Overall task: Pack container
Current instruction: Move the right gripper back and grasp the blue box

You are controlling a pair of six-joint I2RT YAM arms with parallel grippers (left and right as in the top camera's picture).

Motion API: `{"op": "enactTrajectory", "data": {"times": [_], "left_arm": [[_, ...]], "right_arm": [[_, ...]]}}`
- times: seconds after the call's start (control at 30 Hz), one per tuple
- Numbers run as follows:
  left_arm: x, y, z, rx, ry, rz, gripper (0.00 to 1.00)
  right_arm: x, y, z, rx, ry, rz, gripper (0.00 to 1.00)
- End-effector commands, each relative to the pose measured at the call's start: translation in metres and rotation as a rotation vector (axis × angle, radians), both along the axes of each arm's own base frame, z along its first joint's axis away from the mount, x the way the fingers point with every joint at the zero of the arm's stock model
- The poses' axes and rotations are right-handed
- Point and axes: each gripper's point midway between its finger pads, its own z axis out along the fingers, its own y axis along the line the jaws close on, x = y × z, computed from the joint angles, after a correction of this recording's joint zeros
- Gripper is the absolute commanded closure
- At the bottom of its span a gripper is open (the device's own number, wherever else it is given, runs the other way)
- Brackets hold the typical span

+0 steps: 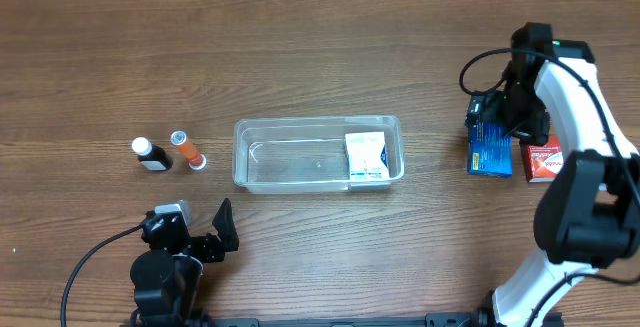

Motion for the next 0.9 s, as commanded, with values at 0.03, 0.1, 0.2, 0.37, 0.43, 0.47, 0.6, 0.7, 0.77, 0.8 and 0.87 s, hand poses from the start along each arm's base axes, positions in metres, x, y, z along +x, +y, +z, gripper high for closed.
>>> {"op": "enactTrajectory", "data": {"times": [0.03,0.1,0.2,0.37,0.43,0.47,0.6,0.7,0.77,0.8,0.87], "left_arm": [[0.000,0.004,0.001,0.017,-0.009,0.014,0.00],[0.000,0.004,0.001,0.017,-0.009,0.014,0.00],[0.000,0.004,0.001,0.017,-0.009,0.014,0.00],[0.000,0.004,0.001,0.017,-0.009,0.015,0.00],[0.000,0.004,0.001,0.017,-0.009,0.014,0.00],[0.000,0.004,0.001,0.017,-0.009,0.014,0.00],[0.000,0.004,0.001,0.017,-0.009,0.014,0.00],[0.000,0.004,0.001,0.017,-0.009,0.014,0.00],[0.000,0.004,0.001,0.017,-0.009,0.014,0.00],[0.000,0.004,0.001,0.017,-0.009,0.014,0.00],[0.000,0.004,0.001,0.017,-0.009,0.014,0.00]], "right_arm": [[-0.004,-0.001,-0.033,0.010,0.087,0.026,0.00],[-0.007,-0.005,-0.046,-0.012,0.123,0.028,0.00],[-0.008,-0.004,-0.054,-0.008,0.126,0.028,0.00],[-0.013,0.009,-0.065,0.064,0.127,0.016,0.04],[-0.014,0.010,-0.060,0.067,0.131,-0.002,0.09],[-0.013,0.010,-0.058,0.066,0.128,-0.002,0.11],[-0.002,0.012,-0.011,0.059,0.041,0.000,0.16],[0.002,0.019,0.038,0.047,-0.070,-0.004,0.18],[-0.001,0.028,0.074,0.049,-0.156,-0.005,0.21],[-0.004,0.033,0.088,0.049,-0.188,0.002,0.23],[-0.013,0.053,0.118,0.053,-0.264,0.039,0.24]]}}
